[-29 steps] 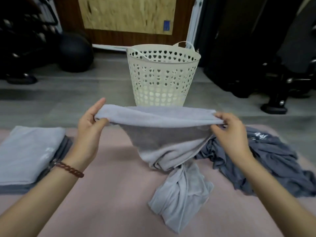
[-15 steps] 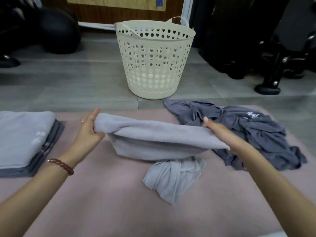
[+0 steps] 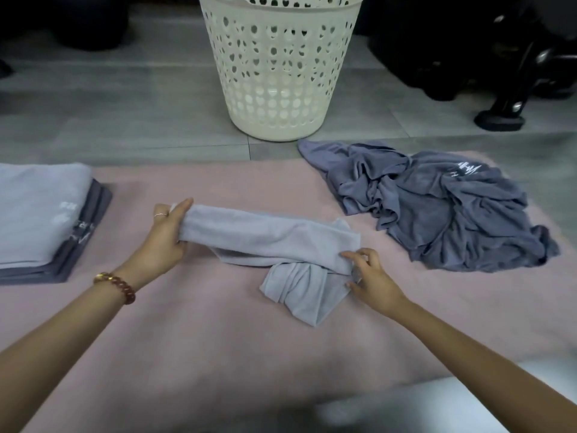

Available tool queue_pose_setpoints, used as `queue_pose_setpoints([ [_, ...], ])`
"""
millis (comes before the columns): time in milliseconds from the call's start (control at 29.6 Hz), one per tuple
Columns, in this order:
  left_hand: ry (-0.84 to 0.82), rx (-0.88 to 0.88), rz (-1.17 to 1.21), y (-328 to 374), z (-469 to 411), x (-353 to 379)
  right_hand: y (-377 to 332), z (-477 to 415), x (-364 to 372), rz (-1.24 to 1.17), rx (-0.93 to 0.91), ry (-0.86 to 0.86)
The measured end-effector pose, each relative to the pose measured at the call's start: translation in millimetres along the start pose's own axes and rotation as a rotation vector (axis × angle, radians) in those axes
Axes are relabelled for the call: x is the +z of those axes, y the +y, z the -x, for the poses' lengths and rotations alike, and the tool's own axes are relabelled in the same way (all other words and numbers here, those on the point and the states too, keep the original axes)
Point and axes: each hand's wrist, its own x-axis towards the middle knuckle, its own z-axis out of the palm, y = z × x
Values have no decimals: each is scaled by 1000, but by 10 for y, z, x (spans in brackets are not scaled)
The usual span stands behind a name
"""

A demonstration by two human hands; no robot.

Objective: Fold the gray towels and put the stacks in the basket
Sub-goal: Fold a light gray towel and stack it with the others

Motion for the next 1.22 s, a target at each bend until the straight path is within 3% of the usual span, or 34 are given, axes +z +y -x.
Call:
queue_pose_setpoints([
  [169, 97, 150, -62, -96, -62, -2, 83, -125, 51, 37, 83, 47],
  [304, 111, 179, 6, -34, -61, -57, 76, -234, -14, -74, 77, 255],
  [440, 228, 181, 80, 25, -71, -137, 154, -248, -124, -45, -72, 123],
  [507, 254, 198, 143, 79, -58, -196, 79, -204, -228, -201, -89, 215],
  [609, 278, 130, 308, 174, -67, -259, -147, -224, -518, -621, 10, 534],
  [710, 310, 51, 446, 407, -127, -329, -478, -339, -974, -1053, 159, 605],
  [778, 338, -21, 600, 610, -218, -385, -739, -395, -1293, -1213, 161, 544],
  [879, 234, -95, 727, 810, -328, -365, -1016, -371, -1604, -1000, 116, 359],
  [913, 125, -96, 677, 827, -315, -300, -1033, -329, -1641, -849, 97, 243],
  [981, -224, -80, 555, 754, -250, -82, -1019, -200, -1603, -399, 97, -174],
  [1048, -612, -106, 316, 591, -122, 199, -922, -49, -1332, 72, 238, -562],
  [1082, -750, -117, 159, 492, -46, 350, -871, 41, -1146, 194, 348, -648],
  [1150, -834, -162, -59, 324, 125, 634, -749, 184, -789, 225, 472, -673],
  [1217, -745, -175, -21, 271, 259, 822, -629, 256, -534, 158, 500, -642],
])
